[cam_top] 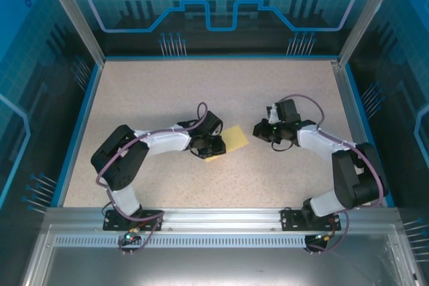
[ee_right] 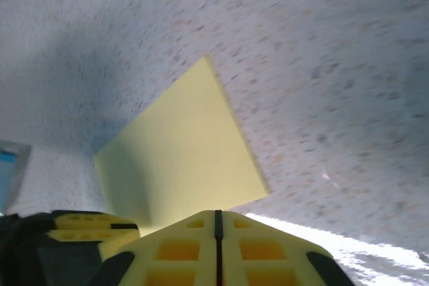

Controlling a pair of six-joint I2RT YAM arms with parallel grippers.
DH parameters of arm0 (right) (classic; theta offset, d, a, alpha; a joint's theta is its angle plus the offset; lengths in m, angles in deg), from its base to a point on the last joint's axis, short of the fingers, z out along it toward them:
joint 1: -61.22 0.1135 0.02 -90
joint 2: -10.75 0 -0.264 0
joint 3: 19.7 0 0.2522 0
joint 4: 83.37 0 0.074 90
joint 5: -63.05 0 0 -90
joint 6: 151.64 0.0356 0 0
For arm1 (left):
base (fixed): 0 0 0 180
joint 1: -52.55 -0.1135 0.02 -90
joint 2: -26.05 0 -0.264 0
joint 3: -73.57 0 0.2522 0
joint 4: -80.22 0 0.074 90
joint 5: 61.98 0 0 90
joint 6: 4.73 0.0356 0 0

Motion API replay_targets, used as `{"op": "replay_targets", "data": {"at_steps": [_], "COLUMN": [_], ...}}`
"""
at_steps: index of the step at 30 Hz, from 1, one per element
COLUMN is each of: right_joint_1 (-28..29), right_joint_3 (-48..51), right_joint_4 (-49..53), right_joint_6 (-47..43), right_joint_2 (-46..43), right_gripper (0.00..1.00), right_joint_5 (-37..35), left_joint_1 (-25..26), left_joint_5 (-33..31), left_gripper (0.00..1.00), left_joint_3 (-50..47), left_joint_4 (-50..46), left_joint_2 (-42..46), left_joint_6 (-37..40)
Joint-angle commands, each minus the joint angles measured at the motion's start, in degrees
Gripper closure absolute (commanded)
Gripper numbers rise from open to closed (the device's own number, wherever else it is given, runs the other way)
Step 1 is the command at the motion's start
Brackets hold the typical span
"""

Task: Fold a paper plane with a square sheet of paper (pick it up from the middle)
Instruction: First fold in half a square sheet of paper at the center of the table, then rotate the square sheet of paper at the center of the table.

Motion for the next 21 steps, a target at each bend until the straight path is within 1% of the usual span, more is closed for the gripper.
{"op": "replay_targets", "data": {"at_steps": [1,6,9,13,15,16,17,18,21], "right_joint_1": [5.74,12.63,15.99,21.56,24.02,25.06,26.16,27.13,30.65], "right_joint_3": [-1.17,-7.07,-13.42,-22.9,-27.08,-29.37,-31.82,-33.99,-40.21], "right_joint_4": [8.16,10.85,13.79,20.45,23.37,24.98,26.64,27.81,28.81], "right_joint_6": [3.11,5.68,5.52,5.88,6.07,5.96,5.59,4.99,1.2], "right_joint_2": [0.24,6.34,11.33,18.04,21.48,23.46,25.53,27.17,31.24], "right_gripper": [0.86,0.77,0.74,0.66,0.62,0.61,0.61,0.61,0.61], "right_joint_5": [-9.63,-15.44,-19.11,-26.97,-30.33,-31.67,-32.7,-33.04,-31.78], "left_joint_1": [-1.63,-6.9,-10.12,-14.57,-16.79,-18.07,-19.35,-20.36,-23.88], "left_joint_5": [0.51,-1.24,-2.68,-3.99,-4.23,-4.15,-3.9,-3.87,-3.62], "left_gripper": [0.69,0.58,0.54,0.48,0.43,0.37,0.31,0.28,0.23], "left_joint_3": [3.04,-0.85,-3.7,-6.51,-7.84,-8.77,-9.53,-10.02,-11.52], "left_joint_4": [-3.74,-5.6,-6.91,-8.74,-9.02,-8.82,-8.64,-8.57,-8.93], "left_joint_2": [6.24,9.7,11.99,15.16,16.63,17.36,17.99,18.62,20.27], "left_joint_6": [1.41,1.79,1.94,1.96,2.08,2.12,2.23,2.49,3.34]}}
